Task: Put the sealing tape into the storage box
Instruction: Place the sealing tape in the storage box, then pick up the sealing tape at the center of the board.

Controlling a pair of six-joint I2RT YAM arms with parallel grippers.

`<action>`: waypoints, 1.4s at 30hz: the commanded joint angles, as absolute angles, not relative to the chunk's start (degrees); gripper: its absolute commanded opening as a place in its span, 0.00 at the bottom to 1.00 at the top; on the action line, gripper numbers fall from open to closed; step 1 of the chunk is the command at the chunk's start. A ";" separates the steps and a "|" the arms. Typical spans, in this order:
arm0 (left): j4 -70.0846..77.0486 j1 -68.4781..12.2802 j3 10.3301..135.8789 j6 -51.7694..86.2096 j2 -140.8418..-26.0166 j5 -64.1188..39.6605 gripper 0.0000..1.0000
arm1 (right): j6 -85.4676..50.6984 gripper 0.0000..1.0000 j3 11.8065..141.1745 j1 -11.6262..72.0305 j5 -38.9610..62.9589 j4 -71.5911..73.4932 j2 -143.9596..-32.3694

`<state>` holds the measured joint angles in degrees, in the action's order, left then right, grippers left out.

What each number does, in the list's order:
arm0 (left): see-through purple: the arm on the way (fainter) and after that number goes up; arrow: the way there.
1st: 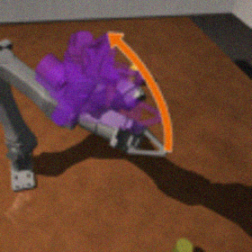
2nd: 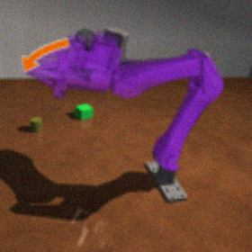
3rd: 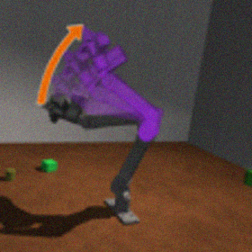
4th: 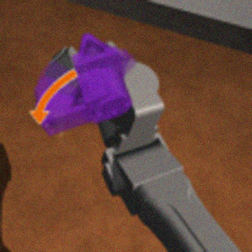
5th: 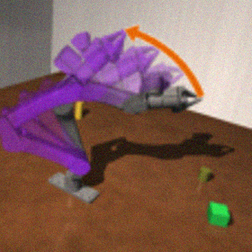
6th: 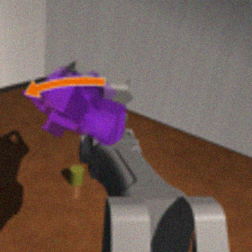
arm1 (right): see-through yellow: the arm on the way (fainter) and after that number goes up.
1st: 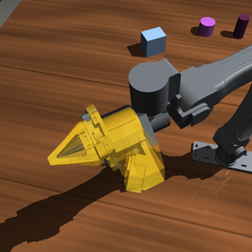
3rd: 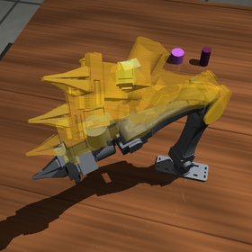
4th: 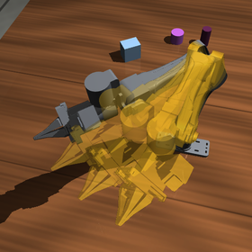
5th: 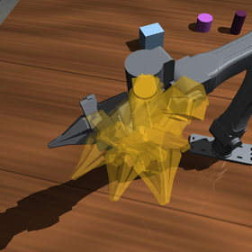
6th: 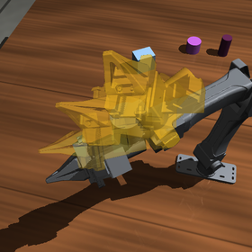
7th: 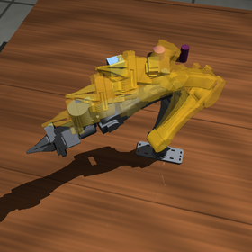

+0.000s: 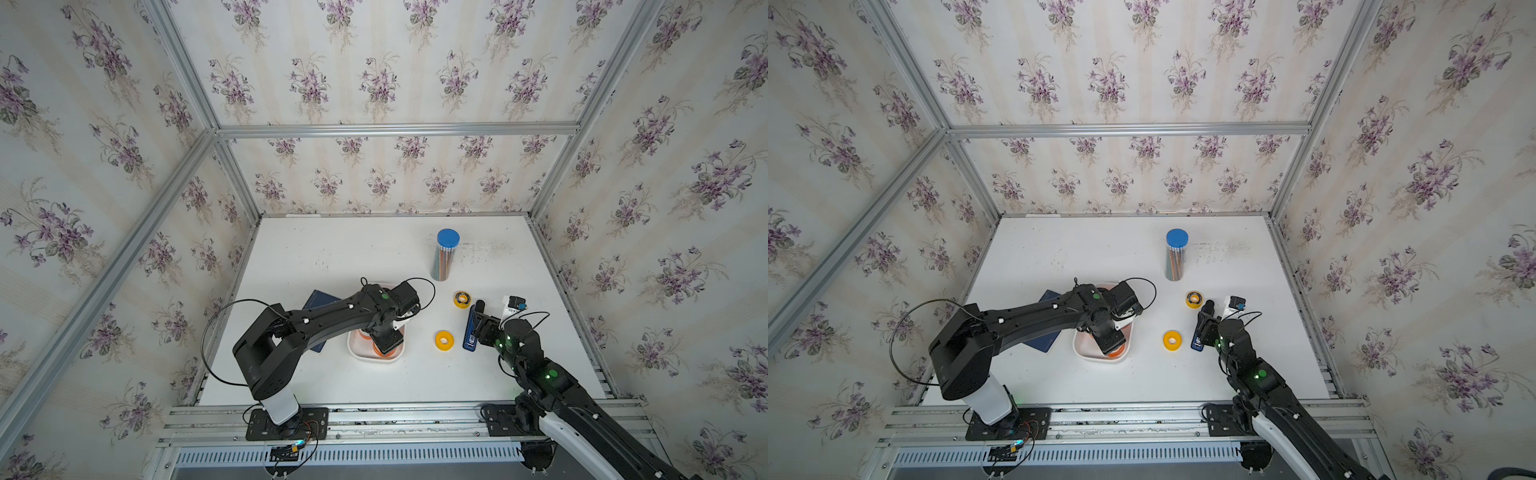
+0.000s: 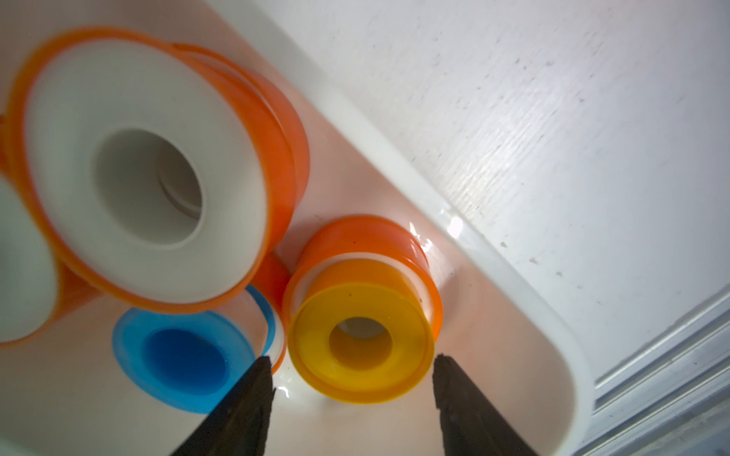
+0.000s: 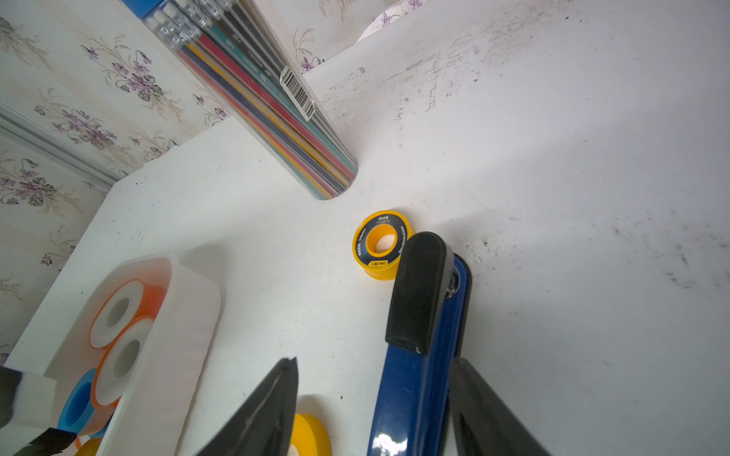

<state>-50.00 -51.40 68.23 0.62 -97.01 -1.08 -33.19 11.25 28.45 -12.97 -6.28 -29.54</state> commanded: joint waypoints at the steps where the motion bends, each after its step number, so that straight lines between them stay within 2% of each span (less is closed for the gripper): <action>1: -51.32 -51.58 69.14 1.92 -95.11 0.24 0.64 | -33.07 0.65 11.27 28.39 -13.10 -5.43 -29.36; 7: -54.64 -51.94 70.61 5.04 -88.35 2.52 0.67 | -32.61 0.69 11.41 28.39 -12.56 -4.92 -30.03; 13: -57.94 -51.75 68.98 9.39 -76.06 6.75 0.70 | -33.48 0.72 13.93 28.39 -13.17 -8.20 -32.16; 20: -60.09 -51.49 64.03 13.42 -63.88 10.05 0.76 | -33.98 0.69 20.47 28.77 -4.91 -14.28 -38.76; 23: -59.55 -51.42 60.79 15.68 -59.18 11.93 0.83 | -32.69 0.68 23.66 32.48 -2.50 -15.68 -43.05; 25: -58.97 -51.41 58.75 16.57 -56.74 11.94 0.84 | -32.54 0.67 26.13 35.80 -3.97 -17.62 -46.41; 32: -57.81 -51.42 56.99 17.73 -52.52 14.41 0.87 | -32.59 0.70 34.47 46.39 -7.96 -24.27 -58.94; 42: -58.75 -51.41 57.30 18.30 -53.60 15.52 0.88 | -32.92 0.75 36.20 50.36 -9.17 -25.69 -68.41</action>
<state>-58.46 -51.42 57.06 17.54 -53.47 14.44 -32.80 35.99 50.00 -7.90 -24.71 -67.42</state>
